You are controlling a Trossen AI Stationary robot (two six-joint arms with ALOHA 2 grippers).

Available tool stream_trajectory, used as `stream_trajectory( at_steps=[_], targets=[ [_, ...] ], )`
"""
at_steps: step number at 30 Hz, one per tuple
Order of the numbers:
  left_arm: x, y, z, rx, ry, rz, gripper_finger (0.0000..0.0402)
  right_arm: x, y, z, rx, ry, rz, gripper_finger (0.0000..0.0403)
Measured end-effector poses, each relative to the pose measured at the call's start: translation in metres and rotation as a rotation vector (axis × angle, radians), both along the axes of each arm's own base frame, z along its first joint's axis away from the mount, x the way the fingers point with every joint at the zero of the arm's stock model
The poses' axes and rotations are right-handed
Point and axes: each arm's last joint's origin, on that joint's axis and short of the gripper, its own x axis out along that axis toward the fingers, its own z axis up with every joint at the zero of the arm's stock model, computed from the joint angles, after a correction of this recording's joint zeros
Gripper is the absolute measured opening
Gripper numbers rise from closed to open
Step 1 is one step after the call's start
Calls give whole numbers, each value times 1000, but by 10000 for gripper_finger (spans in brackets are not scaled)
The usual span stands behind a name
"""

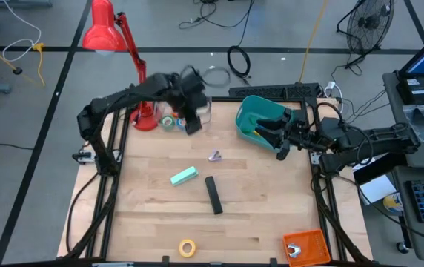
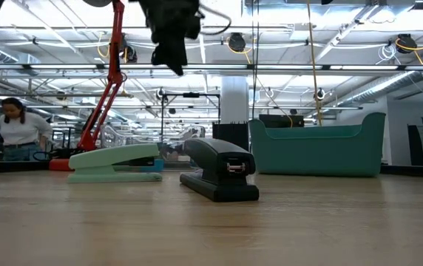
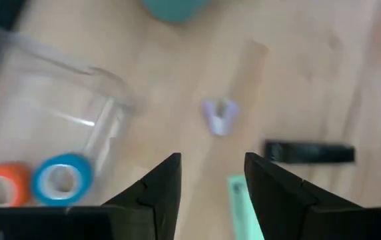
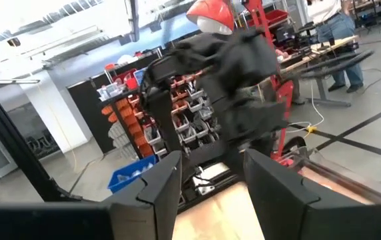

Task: Pick and place Stapler, Stapler remover, tape
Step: Put the purple stapler remover into the orange bin

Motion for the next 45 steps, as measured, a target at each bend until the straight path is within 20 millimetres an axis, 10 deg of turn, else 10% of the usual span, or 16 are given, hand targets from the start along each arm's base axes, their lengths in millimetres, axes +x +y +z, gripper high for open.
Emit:
stream_trajectory(
  at_steps=[23,37,45],
  targets=[
    [19,-234,-1,181,-6,-88,138,2,32,-10,248,43,237,155],
    [-12,-287,-6,209,37,80,131,61,75,-73,369,295,203,155],
    [-21,-301,-6,223,41,71,131,105,51,-114,346,466,267,155]
  ],
)
